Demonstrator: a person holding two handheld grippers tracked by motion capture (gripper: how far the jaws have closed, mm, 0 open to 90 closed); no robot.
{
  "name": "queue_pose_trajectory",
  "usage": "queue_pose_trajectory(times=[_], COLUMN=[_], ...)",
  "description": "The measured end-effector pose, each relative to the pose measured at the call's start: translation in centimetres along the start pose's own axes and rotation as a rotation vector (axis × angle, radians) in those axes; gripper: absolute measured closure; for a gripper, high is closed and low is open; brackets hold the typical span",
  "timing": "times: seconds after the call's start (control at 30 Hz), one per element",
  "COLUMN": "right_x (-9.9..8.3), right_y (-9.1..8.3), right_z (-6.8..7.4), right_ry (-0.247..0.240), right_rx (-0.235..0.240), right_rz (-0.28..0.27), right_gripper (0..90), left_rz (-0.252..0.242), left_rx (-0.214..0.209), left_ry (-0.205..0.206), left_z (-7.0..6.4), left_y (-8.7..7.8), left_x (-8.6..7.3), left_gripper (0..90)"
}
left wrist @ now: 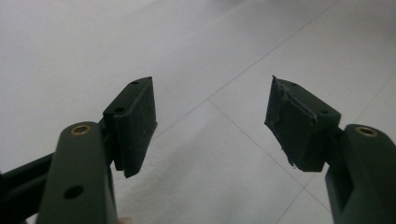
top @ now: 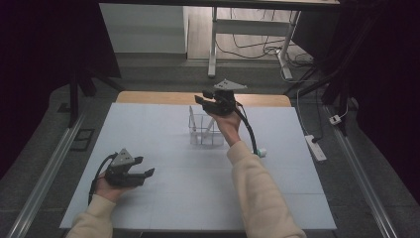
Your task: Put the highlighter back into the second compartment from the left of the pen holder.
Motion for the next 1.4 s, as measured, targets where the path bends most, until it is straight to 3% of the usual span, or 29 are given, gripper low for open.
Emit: queue_pose_trajectory(times=[0.67,1.4], right_x=[-0.9,-3.4], right_y=[-1.5,-4.8], right_z=[-0.6,-1.4], right_ry=[-0.014,-0.037], right_rx=[0.031,0.047], right_rz=[0.052,0.088], right_gripper=[51.9,49.6], left_rz=[0.005,0.009], left_rx=[0.003,0.006], left_ry=[0.002,0.001], left_z=[0.0,0.0], left_y=[0.1,0.2], left_x=[0.0,0.0], left_gripper=[33.3,33.2])
Point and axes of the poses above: each handheld gripper's, and its own axes: y roughly forward along the jaws, x roughly out of its top, z roughly to its left, the point moved 6 cm from there along y, roughly forward along the jaws, and after that the axes turned 13 degrees about z, right-handed, at the moved point
